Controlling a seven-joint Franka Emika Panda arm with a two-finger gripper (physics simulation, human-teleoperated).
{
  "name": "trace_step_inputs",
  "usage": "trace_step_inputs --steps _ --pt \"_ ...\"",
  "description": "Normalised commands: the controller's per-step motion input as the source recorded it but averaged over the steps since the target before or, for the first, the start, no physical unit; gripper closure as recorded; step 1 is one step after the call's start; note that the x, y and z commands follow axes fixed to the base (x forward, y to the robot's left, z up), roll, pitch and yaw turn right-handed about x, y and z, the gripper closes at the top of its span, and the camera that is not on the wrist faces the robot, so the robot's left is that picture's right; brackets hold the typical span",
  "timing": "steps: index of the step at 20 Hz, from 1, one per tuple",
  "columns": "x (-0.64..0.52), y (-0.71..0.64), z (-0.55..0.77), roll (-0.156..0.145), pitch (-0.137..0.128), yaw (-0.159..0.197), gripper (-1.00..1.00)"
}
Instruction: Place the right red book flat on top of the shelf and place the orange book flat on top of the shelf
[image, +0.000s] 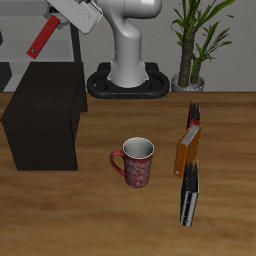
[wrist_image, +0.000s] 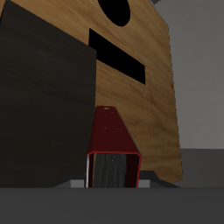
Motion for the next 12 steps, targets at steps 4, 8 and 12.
trace_step_inputs --steps 4,8,12 --pt "0.07 -0.14 -0.16 -0.027 0.02 0.001 1.0" --pt "0.08 -0.04 -0.2 0.004 0.049 -0.012 1.0" --pt "0.38 0.36 -0.5 0.254 0.221 0.005 -1.0"
